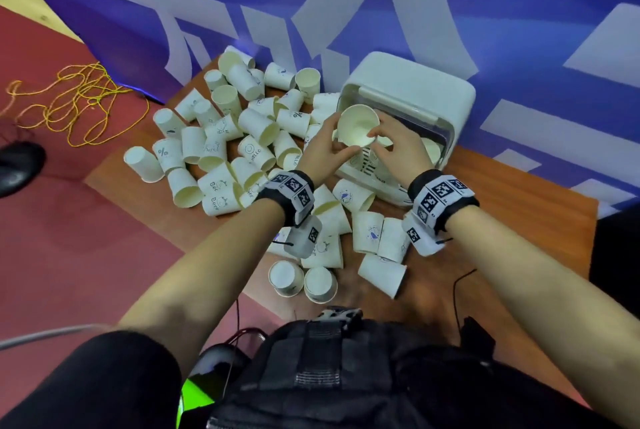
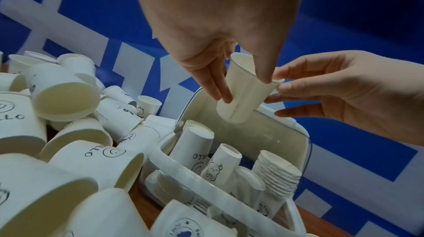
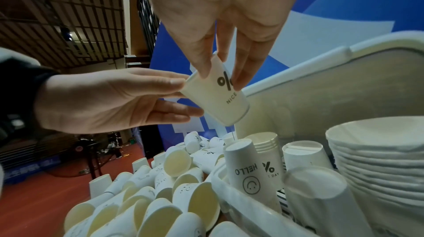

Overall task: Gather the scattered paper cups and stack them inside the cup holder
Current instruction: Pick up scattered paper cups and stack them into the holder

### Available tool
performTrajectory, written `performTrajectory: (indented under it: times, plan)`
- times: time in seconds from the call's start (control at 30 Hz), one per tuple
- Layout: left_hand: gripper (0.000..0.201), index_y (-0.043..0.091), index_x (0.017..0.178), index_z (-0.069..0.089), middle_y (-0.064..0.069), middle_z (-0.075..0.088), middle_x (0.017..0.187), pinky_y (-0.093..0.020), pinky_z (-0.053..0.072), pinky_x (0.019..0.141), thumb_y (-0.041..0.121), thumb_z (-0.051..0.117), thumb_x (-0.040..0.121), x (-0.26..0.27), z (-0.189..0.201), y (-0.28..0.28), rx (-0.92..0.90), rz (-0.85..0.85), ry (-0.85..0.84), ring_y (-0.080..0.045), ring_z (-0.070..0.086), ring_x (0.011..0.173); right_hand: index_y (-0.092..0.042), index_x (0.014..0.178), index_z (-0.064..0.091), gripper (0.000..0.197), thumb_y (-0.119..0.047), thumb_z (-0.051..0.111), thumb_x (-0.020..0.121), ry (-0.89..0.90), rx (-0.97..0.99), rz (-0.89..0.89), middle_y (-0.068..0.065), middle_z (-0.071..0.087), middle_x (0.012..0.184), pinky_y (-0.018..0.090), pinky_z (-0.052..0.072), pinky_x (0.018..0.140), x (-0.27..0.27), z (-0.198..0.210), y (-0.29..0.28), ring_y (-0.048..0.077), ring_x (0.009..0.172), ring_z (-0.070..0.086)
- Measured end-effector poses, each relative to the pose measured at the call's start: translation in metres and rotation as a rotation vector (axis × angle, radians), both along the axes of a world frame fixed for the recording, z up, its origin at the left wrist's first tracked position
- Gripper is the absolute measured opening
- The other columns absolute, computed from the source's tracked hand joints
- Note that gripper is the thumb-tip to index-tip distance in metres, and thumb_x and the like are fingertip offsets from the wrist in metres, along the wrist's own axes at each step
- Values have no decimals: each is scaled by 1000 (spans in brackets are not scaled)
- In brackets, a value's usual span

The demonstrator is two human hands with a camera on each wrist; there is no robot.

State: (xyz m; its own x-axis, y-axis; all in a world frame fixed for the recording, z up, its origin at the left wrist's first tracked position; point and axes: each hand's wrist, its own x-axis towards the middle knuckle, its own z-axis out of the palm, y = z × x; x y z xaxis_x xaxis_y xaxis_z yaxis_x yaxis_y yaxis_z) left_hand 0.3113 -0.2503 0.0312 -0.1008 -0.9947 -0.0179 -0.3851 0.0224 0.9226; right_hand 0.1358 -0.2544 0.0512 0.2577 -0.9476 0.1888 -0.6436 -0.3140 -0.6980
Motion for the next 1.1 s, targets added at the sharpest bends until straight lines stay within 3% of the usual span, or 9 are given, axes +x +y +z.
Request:
performTrajectory:
  times: [0.13, 0.23, 0.43, 0.6, 0.77, 0.83, 0.93, 1.03, 1.1]
  plan:
    - [74, 17, 144, 30, 7, 46, 127, -34, 48, 96, 21, 71, 83, 14, -7, -30, 9, -57, -32, -15, 64, 103, -11, 115, 63, 25, -11, 57, 90, 25, 21, -69, -8, 43, 146, 31, 39, 105, 17, -15, -19, 16, 127, 47]
    - [73, 17, 145, 30, -1, 44, 139, -33, 47, 98, 22, 70, 84, 23, -19, -51, -5, -101, -91, -16, 62, 107, -13, 130, 55, 37, -11, 53, 93, 35, 50, -94, -8, 37, 150, 26, 37, 99, 27, -24, -27, 19, 125, 47]
    - [64, 14, 143, 34, -6, 43, 139, -5, 42, 86, 11, 65, 86, 29, -44, -83, -87, -176, -144, -19, 54, 116, -17, 142, 42, 50, -5, 45, 94, -4, 91, -152, -3, 31, 154, 23, 35, 106, 33, -50, -44, 13, 134, 37]
    - [70, 13, 146, 30, -9, 38, 144, -40, 44, 104, 13, 64, 84, 32, -61, -99, -180, -251, -154, -20, 41, 132, -15, 145, 37, 53, -3, 41, 94, 27, 78, -153, -2, 28, 155, 7, 19, 106, 36, -64, -53, 10, 138, 32]
    - [65, 11, 145, 32, -9, 37, 144, -37, 47, 100, 8, 62, 88, 39, -73, -106, -229, -245, -147, -19, 42, 131, -18, 148, 30, 57, -3, 41, 94, 58, 71, -151, -3, 23, 156, -5, 13, 99, 40, -76, -61, -10, 129, 24]
    - [67, 13, 146, 30, -7, 36, 145, -41, 46, 102, 8, 62, 88, 42, -79, -111, -225, -257, -155, -19, 40, 133, -16, 148, 30, 56, -3, 41, 94, 65, 93, -164, -1, 23, 157, -7, 11, 98, 42, -80, -66, -9, 129, 23]
    - [67, 14, 147, 28, -6, 35, 145, -43, 46, 102, 8, 61, 88, 43, -83, -119, -199, -276, -173, -20, 40, 134, -13, 148, 29, 56, -2, 39, 94, 61, 148, -200, 3, 24, 156, -3, 9, 103, 43, -84, -73, 4, 137, 24]
    - [63, 12, 146, 32, -9, 37, 143, -36, 49, 97, 8, 60, 89, 43, -83, -124, -212, -299, -188, -18, 50, 124, -9, 146, 31, 54, -2, 38, 93, 65, 171, -233, 8, 30, 153, 17, 24, 111, 45, -86, -80, 17, 136, 33]
    - [61, 14, 146, 33, -9, 40, 141, -32, 51, 93, 12, 60, 91, 43, -83, -127, -228, -309, -225, -17, 57, 113, -6, 145, 32, 52, -3, 38, 94, 83, 178, -240, 11, 35, 148, 20, 27, 106, 44, -86, -84, 23, 131, 38]
